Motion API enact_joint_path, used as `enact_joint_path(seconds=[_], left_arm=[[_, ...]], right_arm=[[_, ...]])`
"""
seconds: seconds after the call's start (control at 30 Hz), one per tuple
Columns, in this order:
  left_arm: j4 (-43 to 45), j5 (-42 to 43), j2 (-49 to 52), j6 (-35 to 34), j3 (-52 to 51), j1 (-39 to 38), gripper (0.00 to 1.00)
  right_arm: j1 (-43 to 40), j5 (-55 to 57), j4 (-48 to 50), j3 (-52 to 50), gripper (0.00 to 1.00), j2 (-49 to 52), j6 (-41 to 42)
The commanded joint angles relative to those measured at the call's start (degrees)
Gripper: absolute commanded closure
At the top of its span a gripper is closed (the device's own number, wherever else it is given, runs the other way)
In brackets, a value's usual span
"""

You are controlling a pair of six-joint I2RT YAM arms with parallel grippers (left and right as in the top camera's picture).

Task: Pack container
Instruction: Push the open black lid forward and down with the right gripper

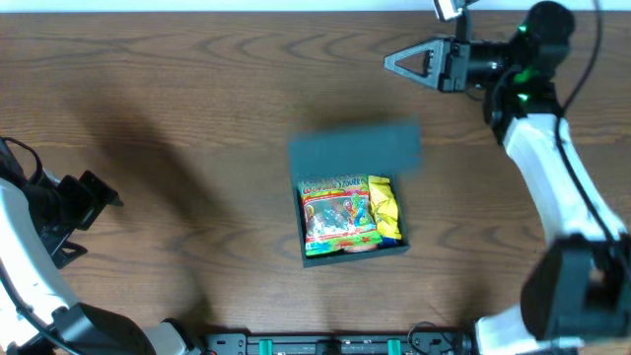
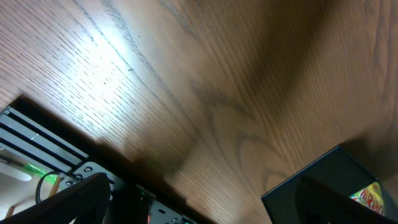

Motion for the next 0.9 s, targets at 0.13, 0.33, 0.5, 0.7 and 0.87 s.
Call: enact_joint_path(seconds=[0.13, 0.33, 0.5, 0.7, 0.87], left_arm=[[-0.2, -0.2, -0.2, 0.0, 0.6, 0.2, 0.05], [-0.2, -0.2, -0.2, 0.0, 0.6, 0.2, 0.05], [-0.2, -0.2, -0.2, 0.0, 0.6, 0.2, 0.05], [-0.2, -0.2, -0.2, 0.0, 0.6, 0.2, 0.05], [-0.2, -0.2, -0.2, 0.0, 0.6, 0.2, 0.05]], right_arm=[[0.6, -1.0, -0.1, 0.1, 0.98, -13.3, -6.8], [0.7, -1.0, -0.4, -7.0, 0.98, -17.2, -14.1], [1.2, -0.5, -5.2, -20.9, 0.98, -21.9, -24.0], [3.7, 14.6, -31.8, -33.8, 0.96, -28.6, -40.1], [15.1, 45.4, -60.4, -34.6, 0.98, -32.2, -47.3]])
